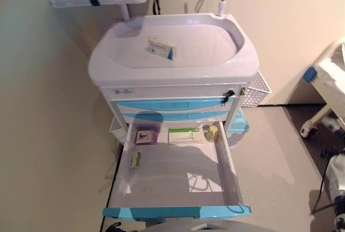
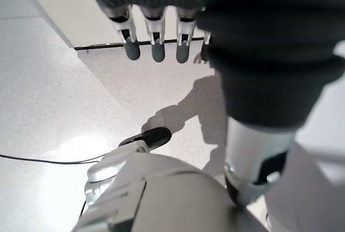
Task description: Open the drawer and pick up the medicine
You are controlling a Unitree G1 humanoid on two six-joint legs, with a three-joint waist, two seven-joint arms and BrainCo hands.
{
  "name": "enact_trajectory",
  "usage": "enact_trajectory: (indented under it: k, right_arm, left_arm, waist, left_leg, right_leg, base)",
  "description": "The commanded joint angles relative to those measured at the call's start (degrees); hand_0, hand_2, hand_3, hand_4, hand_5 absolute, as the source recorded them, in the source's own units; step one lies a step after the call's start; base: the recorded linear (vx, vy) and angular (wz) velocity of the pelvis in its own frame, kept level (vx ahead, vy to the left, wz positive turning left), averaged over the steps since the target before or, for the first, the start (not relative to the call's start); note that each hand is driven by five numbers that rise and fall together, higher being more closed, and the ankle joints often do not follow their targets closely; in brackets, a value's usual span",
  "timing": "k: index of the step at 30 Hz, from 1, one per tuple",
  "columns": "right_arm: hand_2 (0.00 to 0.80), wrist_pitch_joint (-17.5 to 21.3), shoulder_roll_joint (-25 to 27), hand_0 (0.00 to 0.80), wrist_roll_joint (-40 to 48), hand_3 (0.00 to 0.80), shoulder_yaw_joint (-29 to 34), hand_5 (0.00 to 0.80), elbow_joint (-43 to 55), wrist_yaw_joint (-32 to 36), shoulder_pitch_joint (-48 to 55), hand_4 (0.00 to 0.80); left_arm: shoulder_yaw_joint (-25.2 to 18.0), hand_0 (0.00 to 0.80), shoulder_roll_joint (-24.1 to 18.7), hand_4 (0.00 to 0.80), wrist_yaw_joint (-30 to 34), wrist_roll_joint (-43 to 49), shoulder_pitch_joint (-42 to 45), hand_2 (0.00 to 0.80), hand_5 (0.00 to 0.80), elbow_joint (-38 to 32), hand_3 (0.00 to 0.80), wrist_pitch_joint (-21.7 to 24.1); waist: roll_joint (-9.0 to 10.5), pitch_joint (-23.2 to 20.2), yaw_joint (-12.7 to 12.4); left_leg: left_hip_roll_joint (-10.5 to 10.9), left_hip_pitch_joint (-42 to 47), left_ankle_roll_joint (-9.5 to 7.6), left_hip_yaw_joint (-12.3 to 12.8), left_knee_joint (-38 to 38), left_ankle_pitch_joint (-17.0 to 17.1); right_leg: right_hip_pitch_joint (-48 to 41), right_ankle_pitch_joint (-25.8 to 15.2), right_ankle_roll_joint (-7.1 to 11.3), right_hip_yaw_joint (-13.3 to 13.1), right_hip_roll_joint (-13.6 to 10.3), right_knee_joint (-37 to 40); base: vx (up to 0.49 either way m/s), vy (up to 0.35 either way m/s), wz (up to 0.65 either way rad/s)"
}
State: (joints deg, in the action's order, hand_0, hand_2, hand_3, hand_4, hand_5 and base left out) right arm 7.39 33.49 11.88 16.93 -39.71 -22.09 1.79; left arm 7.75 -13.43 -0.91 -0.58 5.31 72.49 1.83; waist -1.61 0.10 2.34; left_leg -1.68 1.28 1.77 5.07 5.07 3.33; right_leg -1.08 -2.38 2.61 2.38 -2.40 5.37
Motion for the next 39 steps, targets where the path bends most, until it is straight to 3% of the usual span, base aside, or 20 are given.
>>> enact_trajectory:
  k: [1, 5, 11, 12, 13, 14, 15, 16, 18, 23, 27, 33, 39]
  right_arm:
    - [0.000, -0.9, -0.4, 0.000, -3.8, 0.000, -7.4, 0.000, -8.8, 9.3, -2.3, 0.000]
    - [0.000, -3.6, -3.3, 0.000, -10.7, 0.000, -17.2, 0.000, -22.1, 14.9, -2.0, 0.000]
    - [0.000, -5.0, -6.1, 0.000, -15.2, 0.000, -24.1, 0.000, -30.7, 17.7, -3.7, 0.000]
    - [0.000, -5.3, -5.9, 0.000, -16.8, 0.000, -25.8, 0.000, -31.3, 18.5, -4.1, 0.000]
    - [0.000, -5.4, -4.9, 0.000, -17.5, 0.000, -26.9, 0.000, -32.1, 18.9, -5.2, 0.000]
    - [0.000, -5.4, -5.0, 0.000, -17.5, 0.000, -26.9, 0.000, -32.1, 18.9, -5.3, 0.000]
    - [0.000, -5.4, -3.7, 0.000, -18.1, 0.000, -28.0, 0.000, -32.7, 18.8, -7.0, 0.000]
    - [0.000, -5.4, -3.7, 0.000, -18.1, 0.000, -28.0, 0.000, -32.8, 18.8, -7.0, 0.000]
    - [0.000, -5.5, -1.9, 0.000, -18.3, 0.000, -29.2, 0.000, -33.1, 18.6, -9.5, 0.000]
    - [0.000, -5.8, -1.8, 0.000, -18.9, 0.000, -31.3, 0.000, -34.3, 17.9, -12.4, 0.000]
    - [0.000, -5.4, -3.0, 0.000, -18.3, 0.000, -33.1, 0.000, -32.4, 18.1, -12.9, 0.000]
    - [0.000, -5.2, -4.1, 0.000, -17.5, 0.000, -34.1, 0.000, -30.7, 18.8, -12.0, 0.000]
    - [0.000, -5.6, -4.2, 0.000, -16.6, 0.000, -34.0, 0.000, -31.5, 18.9, -12.2, 0.000]
  left_arm:
    - [2.0, 0.000, -0.2, 0.000, 2.7, 4.8, -2.1, 0.000, 0.000, 4.4, 0.000, 0.1]
    - [4.6, 0.000, -1.3, 0.000, 4.3, 6.1, -2.5, 0.000, 0.000, 3.3, 0.000, 0.4]
    - [7.1, 0.000, -3.2, 0.000, 5.7, 4.8, -2.8, 0.000, 0.000, -1.8, 0.000, 1.1]
    - [8.7, 0.000, -4.1, 0.000, 6.5, 4.1, -2.5, 0.000, 0.000, -5.4, 0.000, 1.7]
    - [11.3, 0.000, -6.9, 0.000, 9.0, 0.8, -1.4, 0.000, 0.000, -15.6, 0.000, 2.4]
    - [11.3, 0.000, -7.0, 0.000, 9.0, 0.8, -1.4, 0.000, 0.000, -15.7, 0.000, 2.3]
    - [13.9, 0.000, -11.0, 0.000, 10.8, -3.9, -0.4, 0.000, 0.000, -27.3, 0.000, 2.9]
    - [13.9, 0.000, -11.1, 0.000, 10.8, -4.0, -0.4, 0.000, 0.000, -27.4, 0.000, 2.8]
    - [16.4, 0.000, -19.7, 0.000, 13.2, -10.3, 0.9, 0.000, 0.000, -44.3, 0.000, 3.1]
    - [17.8, 0.000, -29.9, 0.000, 16.0, -16.1, 0.7, 0.000, 0.000, -61.0, 0.000, 1.9]
    - [19.4, 0.000, -32.9, 0.000, 16.5, -15.5, -3.6, 0.000, 0.000, -64.4, 0.000, 1.2]
    - [21.1, 0.000, -30.7, 0.000, 14.2, -12.7, -10.6, 0.000, 0.000, -60.3, 0.000, 1.0]
    - [25.7, 0.000, -23.6, 0.000, 11.1, -5.7, -23.3, 0.000, 0.000, -46.3, 0.000, 0.0]
  waist:
    - [1.32, 0.3, -1.1]
    - [0.30, 1.6, -1.0]
    - [-0.81, 4.4, -1.6]
    - [-1.16, 5.6, -1.9]
    - [-2.08, 8.7, -2.2]
    - [-2.03, 8.6, -2.2]
    - [-2.64, 12.1, -2.5]
    - [-2.61, 11.9, -2.5]
    - [-3.39, 14.8, -3.1]
    - [-4.57, 15.5, -4.0]
    - [-4.59, 16.2, -3.6]
    - [-3.72, 16.8, -2.8]
    - [-2.48, 17.2, -1.1]
  left_leg:
    - [3.4, 1.5, -2.12, -0.5, -0.1, -4.3]
    - [3.3, 2.0, -2.27, -0.9, -0.1, -4.2]
    - [3.1, 1.4, -2.23, -2.4, -0.3, -3.4]
    - [3.0, 0.7, -2.31, -2.8, -0.8, -3.3]
    - [3.4, -2.6, -2.61, -3.4, -4.5, -3.6]
    - [3.5, -2.9, -2.61, -3.4, -4.8, -3.8]
    - [4.7, -8.4, -2.71, -4.0, -11.3, -4.7]
    - [4.7, -8.8, -2.71, -4.0, -11.4, -4.7]
    - [5.7, -17.0, -3.19, -4.8, -19.4, -6.4]
    - [6.2, -26.0, -3.98, -4.9, -27.7, -8.7]
    - [5.9, -30.0, -4.18, -4.5, -31.3, -9.9]
    - [5.7, -32.2, -4.55, -3.8, -33.5, -10.9]
    - [5.6, -33.7, -4.86, -2.6, -34.9, -12.1]
  right_leg:
    - [1.7, -1.2, 3.52, 0.4, -1.0, -2.7]
    - [2.6, 0.6, 2.82, 0.6, -1.2, -6.1]
    - [4.2, 2.0, 2.34, 2.4, -1.3, -9.1]
    - [5.1, 2.2, 2.23, 2.7, -1.3, -10.0]
    - [8.1, 3.1, 1.93, 3.2, -1.9, -13.6]
    - [8.4, 3.2, 1.93, 3.2, -1.9, -13.9]
    - [12.4, 4.3, 1.37, 3.5, -2.8, -18.6]
    - [12.7, 4.2, 1.36, 3.5, -2.8, -18.5]
    - [18.8, 5.2, 0.81, 3.6, -3.9, -24.7]
    - [26.6, 7.4, -0.18, 2.8, -4.6, -31.8]
    - [30.6, 8.7, -0.89, 2.0, -4.5, -35.3]
    - [33.5, 9.6, -1.41, 1.2, -4.3, -37.6]
    - [35.5, 9.5, -1.24, 0.4, -4.0, -38.1]
  base:
    - [-0.002, -0.009, -0.11]
    - [-0.008, -0.010, -0.10]
    - [-0.055, -0.020, 0.07]
    - [-0.224, 0.001, 0.26]
    - [-0.226, 0.001, 0.24]
    - [-0.387, -0.003, 0.28]
    - [-0.221, -0.011, 0.19]
    - [-0.388, -0.029, 0.32]
    - [-0.277, -0.031, 0.29]
    - [-0.093, -0.002, 0.27]
    - [-0.031, -0.008, 0.01]
    - [0.013, 0.021, -0.06]
    - [0.006, 0.030, -0.03]
